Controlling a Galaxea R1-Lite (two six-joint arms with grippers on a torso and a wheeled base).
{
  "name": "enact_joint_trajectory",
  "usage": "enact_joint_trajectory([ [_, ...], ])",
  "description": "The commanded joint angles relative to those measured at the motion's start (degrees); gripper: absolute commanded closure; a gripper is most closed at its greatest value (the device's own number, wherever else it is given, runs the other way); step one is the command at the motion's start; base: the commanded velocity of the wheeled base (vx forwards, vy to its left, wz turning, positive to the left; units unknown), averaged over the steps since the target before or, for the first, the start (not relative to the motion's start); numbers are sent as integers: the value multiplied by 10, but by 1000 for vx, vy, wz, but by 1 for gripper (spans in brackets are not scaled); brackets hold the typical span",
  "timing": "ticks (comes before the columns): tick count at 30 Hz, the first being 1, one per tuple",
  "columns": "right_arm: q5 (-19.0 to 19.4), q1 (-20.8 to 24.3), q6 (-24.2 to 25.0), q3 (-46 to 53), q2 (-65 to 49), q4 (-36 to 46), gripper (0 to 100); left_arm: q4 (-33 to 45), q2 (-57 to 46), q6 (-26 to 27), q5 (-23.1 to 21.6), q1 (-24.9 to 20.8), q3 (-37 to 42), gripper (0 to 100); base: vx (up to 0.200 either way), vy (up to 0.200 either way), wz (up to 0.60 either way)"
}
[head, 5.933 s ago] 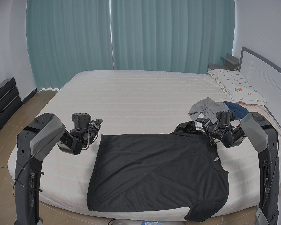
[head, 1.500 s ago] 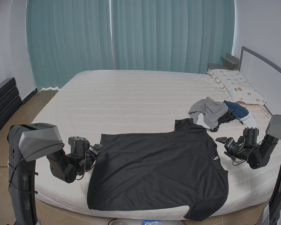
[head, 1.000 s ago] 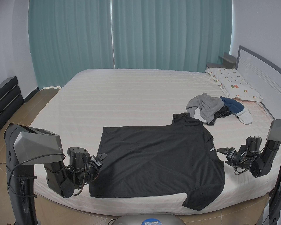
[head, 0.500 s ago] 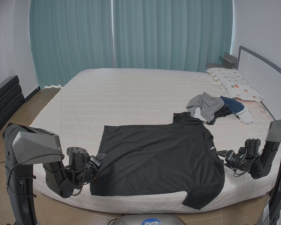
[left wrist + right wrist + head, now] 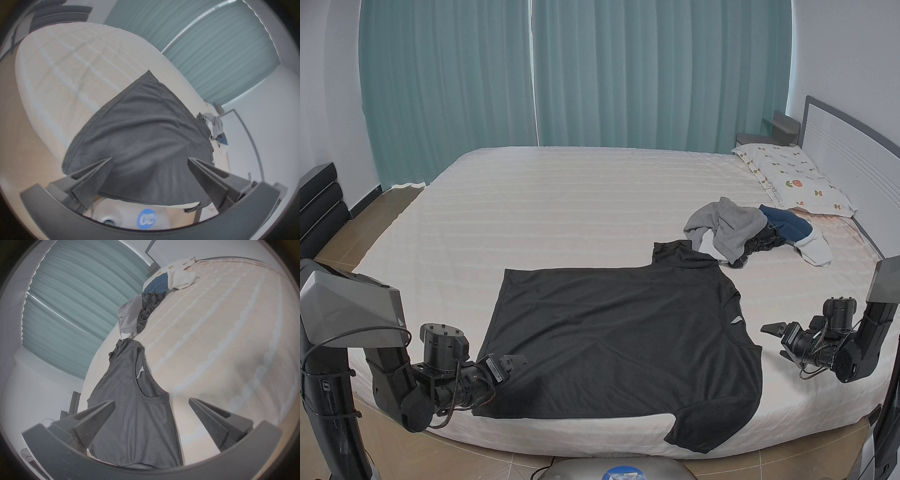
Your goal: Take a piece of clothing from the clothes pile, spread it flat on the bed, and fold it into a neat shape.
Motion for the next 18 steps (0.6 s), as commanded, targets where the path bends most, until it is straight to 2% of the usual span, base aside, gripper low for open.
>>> enact_joint_trajectory([
  [1, 0, 1, 0, 2, 4, 0, 0, 36, -15, 82, -9, 44, 38, 0, 0, 0, 0],
  [4, 0, 3, -4, 2, 5, 0, 0, 68, -13, 131, -10, 67, 45, 0, 0, 0, 0],
  [12, 0, 4, -9, 2, 11, 0, 0, 67, 25, 221, -10, 91, 67, 0, 0, 0, 0],
  [18, 0, 4, -10, 2, 12, 0, 0, 46, 47, 231, -8, 89, 72, 0, 0, 0, 0],
])
